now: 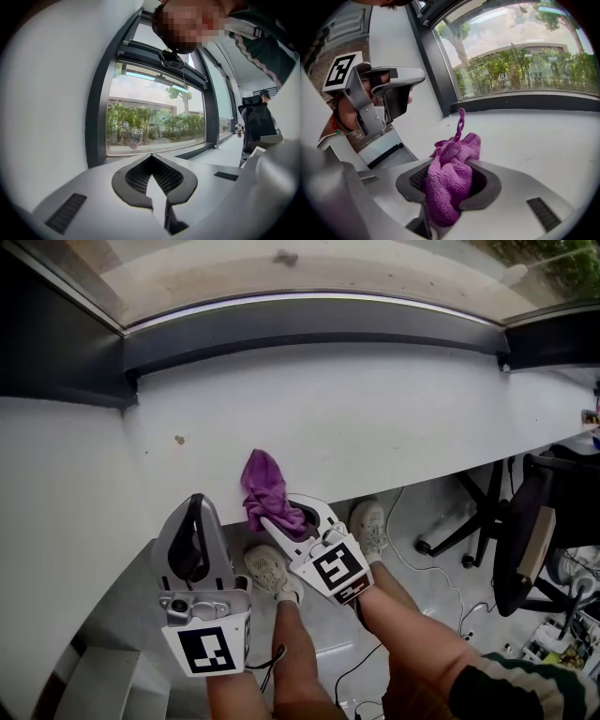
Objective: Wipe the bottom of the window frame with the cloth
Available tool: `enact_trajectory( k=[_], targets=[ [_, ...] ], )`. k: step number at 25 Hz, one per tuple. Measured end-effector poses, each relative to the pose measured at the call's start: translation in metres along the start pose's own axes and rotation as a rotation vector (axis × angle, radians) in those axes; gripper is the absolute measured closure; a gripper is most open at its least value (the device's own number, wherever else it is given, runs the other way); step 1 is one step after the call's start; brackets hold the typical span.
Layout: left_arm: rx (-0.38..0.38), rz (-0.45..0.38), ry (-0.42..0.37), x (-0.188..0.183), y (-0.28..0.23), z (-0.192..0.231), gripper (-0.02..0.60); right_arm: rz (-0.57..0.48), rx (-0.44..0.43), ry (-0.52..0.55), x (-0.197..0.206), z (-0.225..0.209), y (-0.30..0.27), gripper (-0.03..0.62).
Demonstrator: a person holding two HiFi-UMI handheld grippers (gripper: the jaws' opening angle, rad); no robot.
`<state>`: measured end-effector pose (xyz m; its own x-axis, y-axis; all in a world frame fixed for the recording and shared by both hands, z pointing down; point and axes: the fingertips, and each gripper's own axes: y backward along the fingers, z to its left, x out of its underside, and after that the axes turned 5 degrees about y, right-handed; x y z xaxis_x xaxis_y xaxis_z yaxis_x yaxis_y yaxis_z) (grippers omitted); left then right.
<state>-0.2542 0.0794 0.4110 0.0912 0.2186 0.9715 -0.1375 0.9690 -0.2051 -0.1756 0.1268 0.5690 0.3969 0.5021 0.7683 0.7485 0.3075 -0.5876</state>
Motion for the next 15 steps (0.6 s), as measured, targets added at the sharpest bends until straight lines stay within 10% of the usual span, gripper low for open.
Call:
enact_trajectory(
  k=[15],
  targets=[
    [-0.154, 0.027, 0.025, 0.008, 0.064, 0.057, 0.575, 0.037, -0.108, 0.069, -0.021, 0.066, -0.051, 0.444]
  ],
)
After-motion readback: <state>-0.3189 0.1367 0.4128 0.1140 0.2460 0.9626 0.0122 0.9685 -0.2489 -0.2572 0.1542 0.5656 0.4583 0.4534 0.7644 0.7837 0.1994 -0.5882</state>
